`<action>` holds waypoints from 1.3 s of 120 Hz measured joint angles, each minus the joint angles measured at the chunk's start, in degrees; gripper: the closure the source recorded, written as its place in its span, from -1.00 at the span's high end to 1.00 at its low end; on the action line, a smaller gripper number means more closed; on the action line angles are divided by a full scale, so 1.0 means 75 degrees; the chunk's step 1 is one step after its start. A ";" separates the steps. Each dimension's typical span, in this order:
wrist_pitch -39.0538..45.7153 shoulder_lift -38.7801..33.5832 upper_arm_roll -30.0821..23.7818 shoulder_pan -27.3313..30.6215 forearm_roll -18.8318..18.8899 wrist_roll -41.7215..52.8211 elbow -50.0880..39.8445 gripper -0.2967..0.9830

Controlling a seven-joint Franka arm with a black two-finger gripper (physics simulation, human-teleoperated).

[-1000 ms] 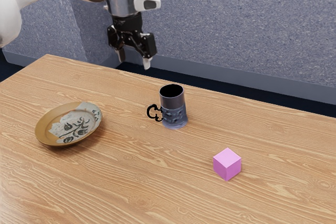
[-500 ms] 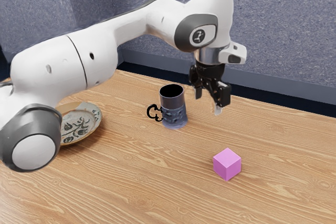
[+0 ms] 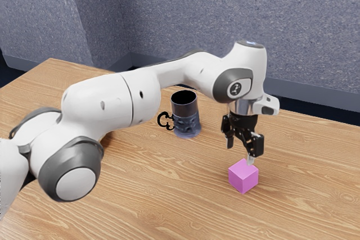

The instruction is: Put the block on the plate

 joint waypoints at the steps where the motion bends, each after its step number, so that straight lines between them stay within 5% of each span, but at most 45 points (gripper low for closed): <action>1: 0.0008 0.0016 0.0001 0.0000 -0.0008 -0.0003 0.0000 0.54; 57: 0.0425 0.0835 -0.0065 -0.0001 -0.0181 -0.0111 0.0064 0.53; 156: 0.0490 0.0630 0.0006 -0.0047 -0.0258 -0.0185 0.0139 -0.02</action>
